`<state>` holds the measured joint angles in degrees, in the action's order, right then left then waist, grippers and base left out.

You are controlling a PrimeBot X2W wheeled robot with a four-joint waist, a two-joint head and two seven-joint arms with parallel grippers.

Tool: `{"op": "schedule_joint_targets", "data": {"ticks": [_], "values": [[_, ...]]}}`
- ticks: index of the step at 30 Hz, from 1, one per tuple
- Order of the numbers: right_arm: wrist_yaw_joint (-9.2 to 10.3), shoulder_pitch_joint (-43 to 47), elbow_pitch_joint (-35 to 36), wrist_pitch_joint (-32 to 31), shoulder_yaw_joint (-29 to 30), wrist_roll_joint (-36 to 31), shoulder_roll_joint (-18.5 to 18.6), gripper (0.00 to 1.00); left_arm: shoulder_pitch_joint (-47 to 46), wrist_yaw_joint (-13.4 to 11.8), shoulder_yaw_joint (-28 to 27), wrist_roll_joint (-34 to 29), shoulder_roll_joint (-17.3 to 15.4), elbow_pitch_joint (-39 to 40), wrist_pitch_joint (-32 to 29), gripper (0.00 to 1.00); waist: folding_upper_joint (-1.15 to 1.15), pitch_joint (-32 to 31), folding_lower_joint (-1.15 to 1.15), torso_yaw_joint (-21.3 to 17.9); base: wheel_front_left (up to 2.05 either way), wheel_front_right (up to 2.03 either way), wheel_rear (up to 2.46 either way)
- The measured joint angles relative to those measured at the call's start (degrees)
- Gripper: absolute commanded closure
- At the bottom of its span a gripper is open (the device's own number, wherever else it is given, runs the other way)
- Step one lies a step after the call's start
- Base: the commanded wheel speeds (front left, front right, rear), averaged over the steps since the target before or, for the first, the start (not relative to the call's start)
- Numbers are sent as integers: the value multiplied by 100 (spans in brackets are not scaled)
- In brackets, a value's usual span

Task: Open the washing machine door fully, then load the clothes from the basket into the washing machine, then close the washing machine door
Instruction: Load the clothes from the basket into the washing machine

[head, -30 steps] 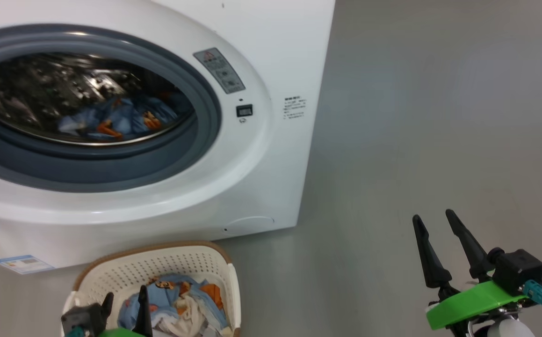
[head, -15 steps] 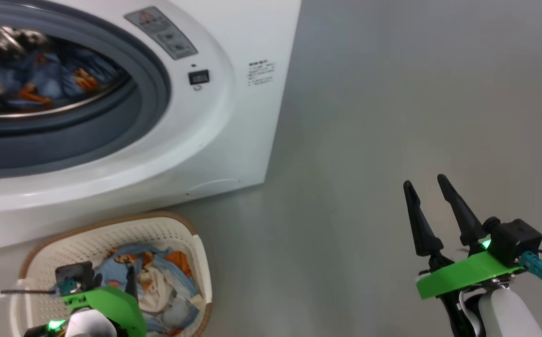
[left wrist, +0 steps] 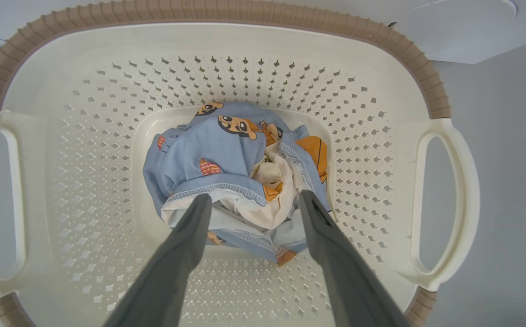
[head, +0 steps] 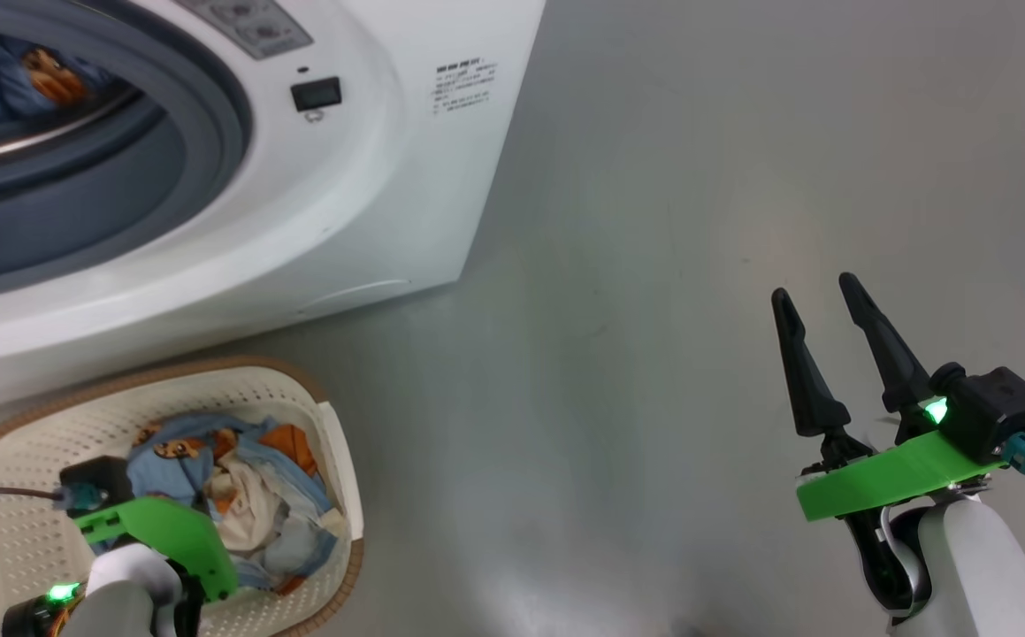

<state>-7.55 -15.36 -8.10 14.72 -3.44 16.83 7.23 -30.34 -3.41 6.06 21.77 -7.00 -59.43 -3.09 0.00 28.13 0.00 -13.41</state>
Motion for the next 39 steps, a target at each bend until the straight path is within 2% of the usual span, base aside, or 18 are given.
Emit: {"op": "schedule_joint_targets", "data": {"ticks": [7,15,25,39], "values": [[0,-115,51,0,-3,0,56,0,-554,-51,-155,229,-3,-724,169,0,0,346,0,-77,0,0,0],[0,-238,197,1,2,1,82,0,-1004,-62,-211,307,-24,-1184,265,0,0,724,0,-161,0,0,0],[0,-264,392,1,66,51,146,0,-1367,-205,-220,356,-243,-1352,258,0,0,1200,0,-268,0,0,0],[0,-376,577,1,203,52,157,0,-1744,-297,-230,474,-302,-1436,267,0,0,1701,0,-342,0,0,0]]}}
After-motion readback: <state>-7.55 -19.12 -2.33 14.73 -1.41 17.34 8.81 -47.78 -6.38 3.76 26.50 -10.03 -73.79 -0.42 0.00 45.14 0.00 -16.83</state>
